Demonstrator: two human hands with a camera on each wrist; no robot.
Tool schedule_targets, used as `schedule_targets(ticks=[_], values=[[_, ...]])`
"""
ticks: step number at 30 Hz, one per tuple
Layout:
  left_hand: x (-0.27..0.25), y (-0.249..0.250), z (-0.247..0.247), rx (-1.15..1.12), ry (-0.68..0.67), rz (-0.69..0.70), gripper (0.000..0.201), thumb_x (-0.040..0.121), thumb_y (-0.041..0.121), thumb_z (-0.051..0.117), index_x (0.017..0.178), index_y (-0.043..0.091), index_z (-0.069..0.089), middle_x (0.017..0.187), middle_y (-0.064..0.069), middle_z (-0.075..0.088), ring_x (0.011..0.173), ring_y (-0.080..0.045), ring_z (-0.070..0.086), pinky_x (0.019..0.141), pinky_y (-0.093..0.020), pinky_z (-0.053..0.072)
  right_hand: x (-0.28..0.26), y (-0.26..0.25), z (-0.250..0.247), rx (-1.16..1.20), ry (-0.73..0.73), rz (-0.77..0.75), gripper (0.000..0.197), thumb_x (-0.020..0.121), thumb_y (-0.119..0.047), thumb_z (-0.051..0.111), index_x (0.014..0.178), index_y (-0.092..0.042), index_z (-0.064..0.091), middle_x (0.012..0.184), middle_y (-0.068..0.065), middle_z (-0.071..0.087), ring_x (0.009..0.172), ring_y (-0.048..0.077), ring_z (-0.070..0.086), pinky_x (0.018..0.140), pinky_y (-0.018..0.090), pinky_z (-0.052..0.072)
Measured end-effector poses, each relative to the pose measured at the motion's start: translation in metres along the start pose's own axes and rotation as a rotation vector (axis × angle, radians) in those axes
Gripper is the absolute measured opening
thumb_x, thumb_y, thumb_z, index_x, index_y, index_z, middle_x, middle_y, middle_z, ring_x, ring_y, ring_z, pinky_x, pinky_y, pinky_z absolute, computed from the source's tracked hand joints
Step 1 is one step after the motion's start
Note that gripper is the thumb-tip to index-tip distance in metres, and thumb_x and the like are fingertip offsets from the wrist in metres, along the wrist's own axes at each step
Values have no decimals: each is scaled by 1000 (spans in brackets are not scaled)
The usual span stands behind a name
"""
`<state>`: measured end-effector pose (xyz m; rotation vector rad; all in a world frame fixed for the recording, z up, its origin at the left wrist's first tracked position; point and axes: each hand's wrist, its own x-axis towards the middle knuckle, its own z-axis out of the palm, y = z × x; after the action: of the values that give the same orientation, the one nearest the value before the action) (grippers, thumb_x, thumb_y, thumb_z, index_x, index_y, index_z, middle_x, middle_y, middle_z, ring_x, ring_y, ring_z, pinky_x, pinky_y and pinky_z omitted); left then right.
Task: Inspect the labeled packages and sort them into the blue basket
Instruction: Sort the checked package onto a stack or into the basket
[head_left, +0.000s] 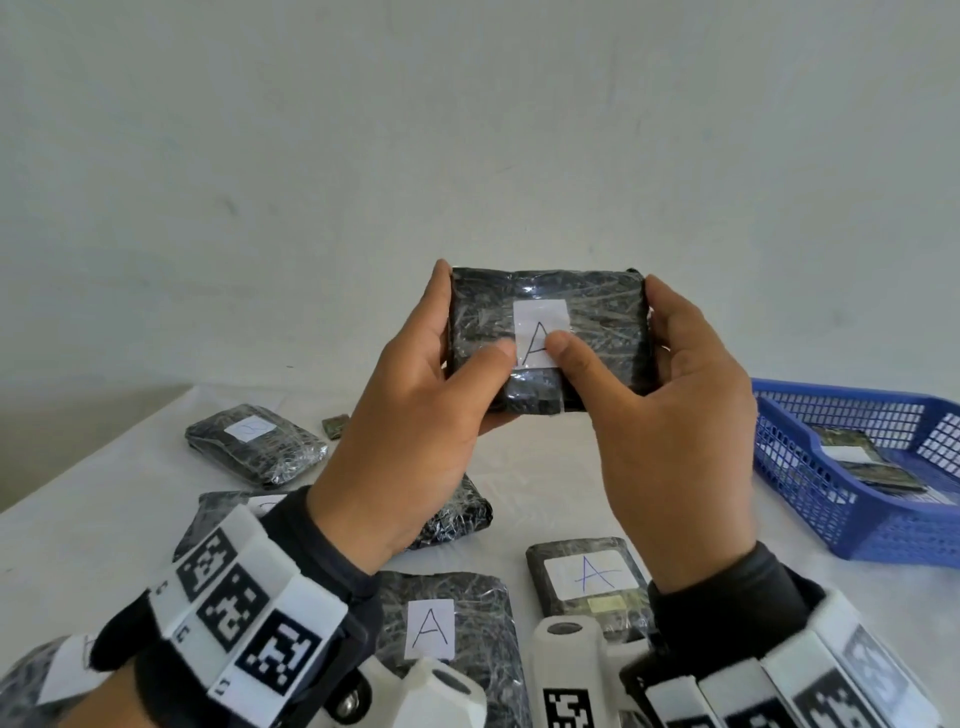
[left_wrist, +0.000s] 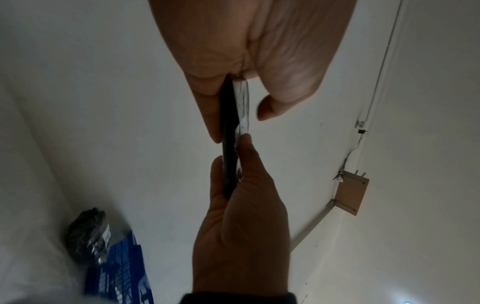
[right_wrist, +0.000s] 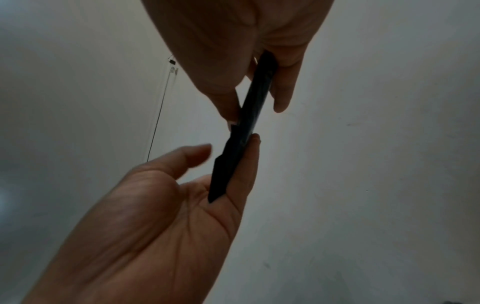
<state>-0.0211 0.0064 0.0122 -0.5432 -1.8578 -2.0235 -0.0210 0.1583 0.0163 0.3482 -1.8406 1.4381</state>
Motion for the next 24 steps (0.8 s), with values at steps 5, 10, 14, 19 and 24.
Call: schedule_targets(ticks=[5,10,14,19,24], values=[[0,-2,2,54,-9,27,94,86,44,68,163,43,13,159,5,47,138,-14,55,107,-43,53,-3,-4,1,-22,12,2,48,84,-42,85,119,-47,51,104,-37,64,104,-15,63,91,9,50],[1,0,0,19,10,46,90,88,33,64,163,40,15,139,2,67,126,-19,65,106,-46,54,-4,1,4,-11,-20,-5,84,84,-47,83,154,-18,46,139,-11,64,130,6,61,111,34,51],[2,3,-2,-42,15,26,85,89,18,54,163,37,17,119,-3,74,114,-30,70,92,-37,61,1,5,0,87,-24,28,61,96,-33,76,149,-15,53,126,-17,69,118,0,67,104,26,54],[5,4,-6,-113,-10,-26,69,104,-3,41,164,25,20,99,9,79,91,-7,74,79,-27,62,13,10,-11,404,-56,211,44,100,-3,65,143,-11,61,114,-6,80,109,10,75,99,32,58],[5,8,-9,-160,-35,-35,58,104,-7,38,154,22,38,94,6,81,84,-8,76,72,-25,62,16,12,-15,455,-93,257,48,103,0,58,148,-12,56,121,-5,78,115,12,73,107,35,55]])
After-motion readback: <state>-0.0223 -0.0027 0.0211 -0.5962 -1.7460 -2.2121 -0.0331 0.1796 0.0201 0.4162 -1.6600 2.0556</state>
